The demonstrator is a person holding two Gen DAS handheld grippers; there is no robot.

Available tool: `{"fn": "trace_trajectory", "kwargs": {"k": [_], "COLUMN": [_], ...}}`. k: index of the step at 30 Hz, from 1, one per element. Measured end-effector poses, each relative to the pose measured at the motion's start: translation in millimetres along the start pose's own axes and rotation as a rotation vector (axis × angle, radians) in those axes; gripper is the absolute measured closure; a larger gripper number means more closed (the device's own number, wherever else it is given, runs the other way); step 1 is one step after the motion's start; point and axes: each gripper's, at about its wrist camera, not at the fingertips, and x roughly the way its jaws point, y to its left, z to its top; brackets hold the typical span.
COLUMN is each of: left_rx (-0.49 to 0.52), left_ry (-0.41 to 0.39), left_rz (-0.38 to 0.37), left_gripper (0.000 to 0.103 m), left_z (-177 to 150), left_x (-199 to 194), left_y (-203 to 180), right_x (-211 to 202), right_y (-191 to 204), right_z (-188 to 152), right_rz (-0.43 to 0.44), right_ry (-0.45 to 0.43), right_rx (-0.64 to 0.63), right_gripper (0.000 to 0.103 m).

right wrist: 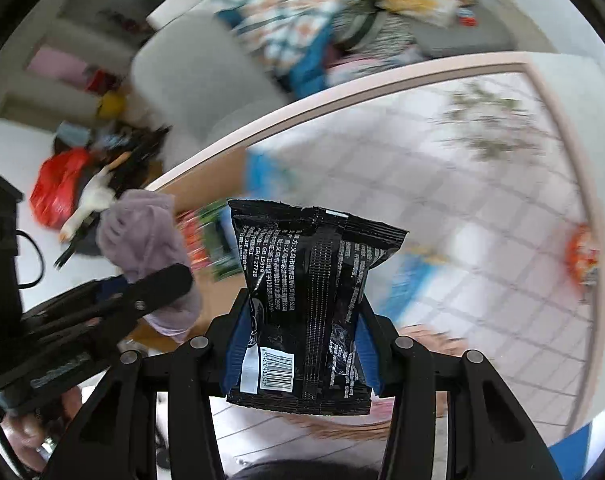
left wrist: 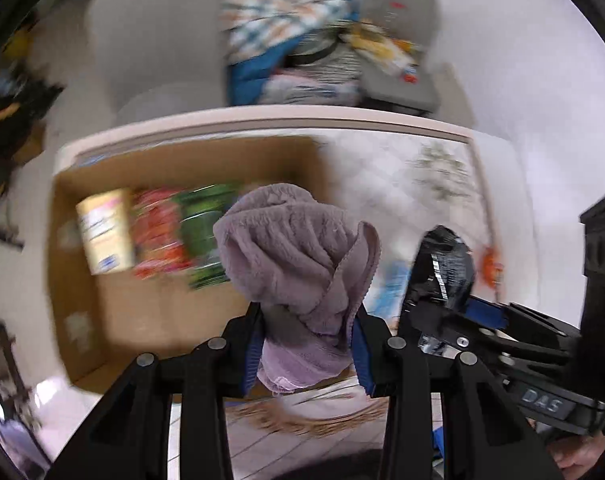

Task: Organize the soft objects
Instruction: 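Drop the lilac cloth and black bag into the box, open both tools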

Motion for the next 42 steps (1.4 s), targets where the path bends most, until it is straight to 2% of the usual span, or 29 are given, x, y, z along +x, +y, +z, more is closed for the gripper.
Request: {"fn": "trace_trajectory", "kwargs": {"k": [6, 9, 13, 17, 23, 27, 29, 31, 32, 37, 42], "left_rx": [-0.130, -0.175, -0.203, -0.208, -0.180, -0.208, -0.209, -0.211, -0.212, -0.190, -0.160], "left_ry": [0.075, 0.117, 0.154, 0.185, 0.249, 0.280, 0.278, 0.275, 0.273, 0.259, 0.221], "left_rz": [0.031, 0.026, 0.036, 0.042, 0.066, 0.072, 0.080, 0.086, 0.084, 0.104, 0.152], "left_gripper": [0.068, 0.068, 0.068, 0.068, 0.066, 0.065, 0.063, 0.062, 0.061, 0.044, 0.042], "left_z": [-16.3, -17.8, -16.8, -15.5, -15.5, -18.0, -18.9, -20.7, -21.7, -25.9, -24.7], "left_x": [9.6, 19.9, 34.2, 45.2, 62.9, 67.3, 66.2, 63.5, 60.6, 51.5, 40.5], "left_y": [102.8, 137.0, 163.5, 177.0, 186.5, 193.2, 194.1, 194.5, 196.2, 190.6, 183.0], "right_x": [69.8, 101.6, 138.4, 164.5, 189.8, 203.5, 206.5, 204.5, 202.4, 193.3, 181.1], "right_y": [91.2, 121.8, 151.9, 169.3, 171.8, 169.1, 170.1, 170.2, 170.5, 168.3, 162.9], "right_z": [-9.3, -13.8, -18.0, -22.8, -22.4, -22.1, -21.6, -21.3, -21.1, -20.1, -21.5], "right_rz": [0.046, 0.047, 0.032, -0.004, -0.058, -0.039, -0.042, -0.050, -0.049, -0.070, -0.117], "right_ry": [0.086, 0.123, 0.157, 0.173, 0.197, 0.230, 0.226, 0.215, 0.212, 0.206, 0.194], "right_rx": [-0.065, -0.074, -0.078, -0.086, -0.089, -0.075, -0.083, -0.087, -0.094, -0.102, -0.121], "right_gripper": [0.053, 0.053, 0.053, 0.053, 0.053, 0.048, 0.044, 0.030, 0.029, 0.028, 0.027]}}
